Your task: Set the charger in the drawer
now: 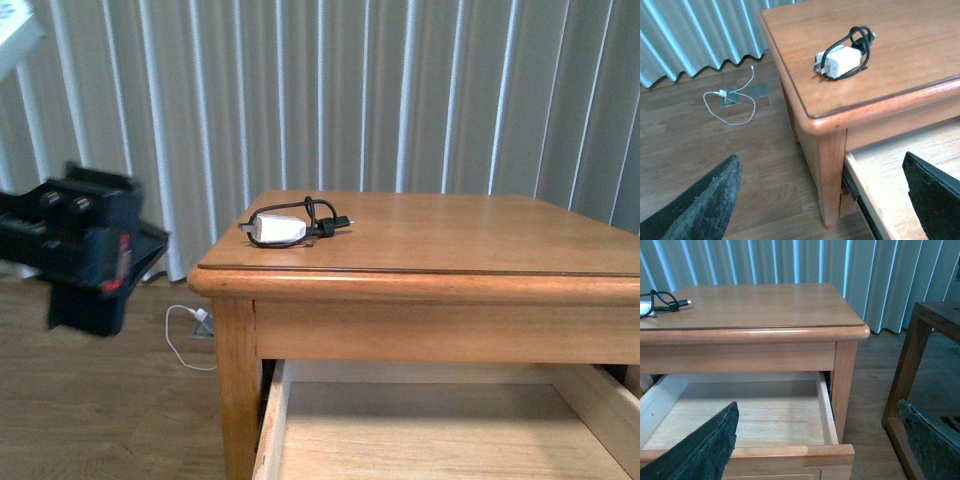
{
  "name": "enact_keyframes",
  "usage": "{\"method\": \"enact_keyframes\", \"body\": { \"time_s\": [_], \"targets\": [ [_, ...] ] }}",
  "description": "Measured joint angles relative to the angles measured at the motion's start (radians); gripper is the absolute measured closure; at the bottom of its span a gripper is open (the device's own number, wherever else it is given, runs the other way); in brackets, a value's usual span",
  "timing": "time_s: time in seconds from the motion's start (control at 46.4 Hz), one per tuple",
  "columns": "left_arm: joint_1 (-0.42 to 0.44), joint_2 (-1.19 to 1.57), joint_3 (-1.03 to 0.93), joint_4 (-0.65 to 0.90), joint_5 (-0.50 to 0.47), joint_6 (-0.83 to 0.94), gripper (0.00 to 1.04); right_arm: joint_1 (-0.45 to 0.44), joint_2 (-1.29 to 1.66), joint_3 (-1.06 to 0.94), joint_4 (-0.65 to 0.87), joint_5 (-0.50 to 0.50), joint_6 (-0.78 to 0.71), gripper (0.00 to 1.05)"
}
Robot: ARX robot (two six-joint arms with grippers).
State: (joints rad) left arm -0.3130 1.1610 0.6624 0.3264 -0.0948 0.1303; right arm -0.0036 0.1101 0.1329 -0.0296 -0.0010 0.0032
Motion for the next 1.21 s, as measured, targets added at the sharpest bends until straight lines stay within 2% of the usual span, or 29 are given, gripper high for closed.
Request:
{"method": "enact_keyframes", "body": {
  "time_s": [0.129,0.302,0.625,0.733,0.991,1.207],
  "targets": [
    [0.012,0.127,0.134,0.0,0.069,0.018,0.06,0.0,0.0,0.0,0.0,0.0,0.0,0.09],
    [0.041,0.282,0.294,-0.016,0.111,0.044,0.06,0.0,0.0,0.0,0.0,0.0,0.0,0.09],
    [0.063,0.566,0.559,-0.037,0.289,0.057,0.06,0.0,0.0,0.0,0.0,0.0,0.0,0.09],
    [0.064,0.642,0.625,-0.039,0.287,0.074,0.06,0.0,0.0,0.0,0.0,0.0,0.0,0.09],
    [0.061,0.764,0.726,-0.042,0.391,0.105,0.06,0.0,0.0,0.0,0.0,0.0,0.0,0.09],
    [0.04,0.812,0.755,-0.04,0.387,0.117,0.06,0.0,0.0,0.0,0.0,0.0,0.0,0.09]
  ]
}}
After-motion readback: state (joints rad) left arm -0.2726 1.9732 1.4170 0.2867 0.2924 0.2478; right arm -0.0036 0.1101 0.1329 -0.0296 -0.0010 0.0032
